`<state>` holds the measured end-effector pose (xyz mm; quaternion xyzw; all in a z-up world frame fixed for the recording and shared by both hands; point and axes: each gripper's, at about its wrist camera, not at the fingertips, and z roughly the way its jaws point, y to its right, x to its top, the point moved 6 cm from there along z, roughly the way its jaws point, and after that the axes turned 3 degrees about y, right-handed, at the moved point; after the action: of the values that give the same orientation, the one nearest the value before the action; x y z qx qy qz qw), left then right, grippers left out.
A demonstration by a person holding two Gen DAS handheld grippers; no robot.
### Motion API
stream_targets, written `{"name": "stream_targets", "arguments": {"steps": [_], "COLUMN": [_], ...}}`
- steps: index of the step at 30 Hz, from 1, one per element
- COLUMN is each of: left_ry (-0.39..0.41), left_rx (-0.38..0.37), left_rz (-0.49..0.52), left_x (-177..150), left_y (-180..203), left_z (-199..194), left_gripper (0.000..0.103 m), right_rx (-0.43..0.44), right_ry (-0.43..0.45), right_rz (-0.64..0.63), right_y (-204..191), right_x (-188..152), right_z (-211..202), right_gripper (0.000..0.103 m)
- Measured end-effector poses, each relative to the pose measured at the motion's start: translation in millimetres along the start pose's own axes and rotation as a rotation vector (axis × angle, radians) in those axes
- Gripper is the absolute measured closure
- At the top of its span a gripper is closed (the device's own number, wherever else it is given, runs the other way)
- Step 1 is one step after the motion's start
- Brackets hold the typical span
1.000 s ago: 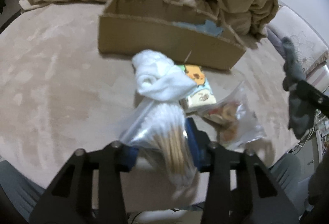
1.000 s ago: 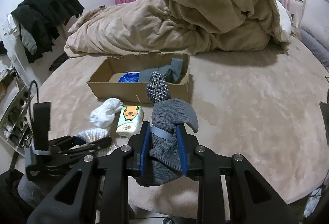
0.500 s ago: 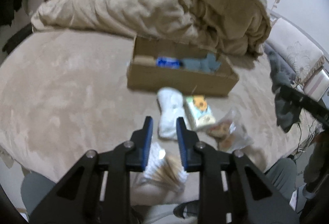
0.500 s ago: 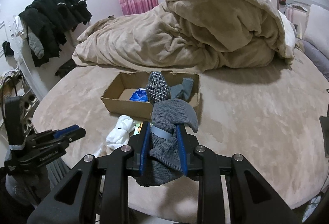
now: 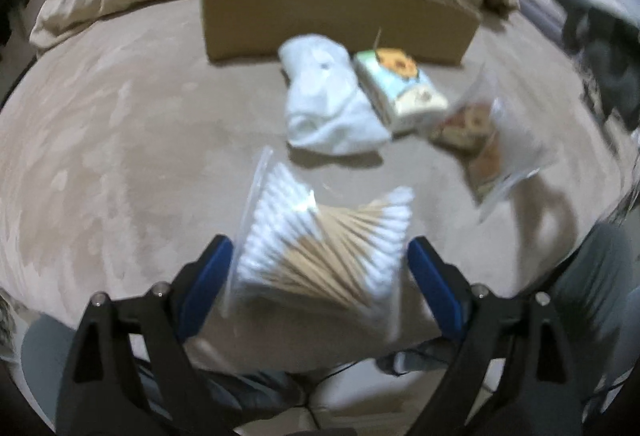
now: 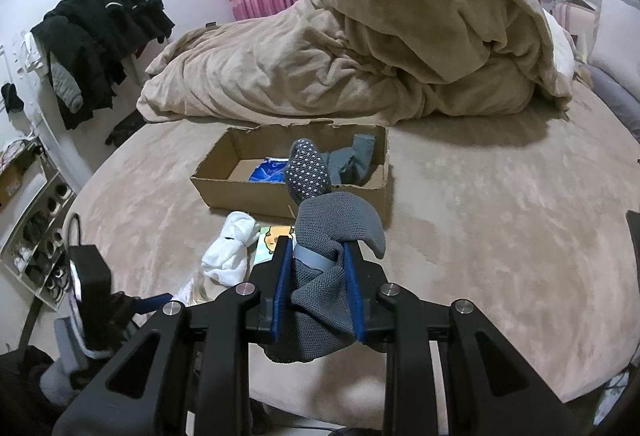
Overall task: Organize objects
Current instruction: 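Lift the cotton swab bag and grey socks and carry them toward the box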
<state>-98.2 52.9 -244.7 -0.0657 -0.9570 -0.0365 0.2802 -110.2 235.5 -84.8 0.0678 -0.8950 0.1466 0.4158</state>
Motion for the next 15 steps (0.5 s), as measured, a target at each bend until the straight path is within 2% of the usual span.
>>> {"name": "stream_targets", "arguments": {"steps": [2,3,5,10,15], "left_ry": [-0.007,0.007,0.018,0.073,0.164], "left_rx": [0.011,0.011,0.000,-0.017,-0.038], "left_rz": [0.010,0.007,-0.005,-0.049,-0.059], "left_x": [-2,-1,3,19,47], "left_y": [1,0,-1,-10,-15], "left_z": [4,1,-5,-33,-79], "left_gripper": [0.016,0.024,0.029,0.030,0.030], "right_rx": [0.001,0.001,0.000,-0.002,0.006], "right_ry": [-0.002,-0.002,-0.001,0.012,0.032], "right_rz": [0.007,0.008,0.008,0.021,0.009], "right_y": [1,1,2,4,1], "right_x": [-1,-2,-1,2,12], "right_z": [0,0,-1,-4,-9], "right_gripper": [0.076,0.076,0.076,0.076,0.076]}}
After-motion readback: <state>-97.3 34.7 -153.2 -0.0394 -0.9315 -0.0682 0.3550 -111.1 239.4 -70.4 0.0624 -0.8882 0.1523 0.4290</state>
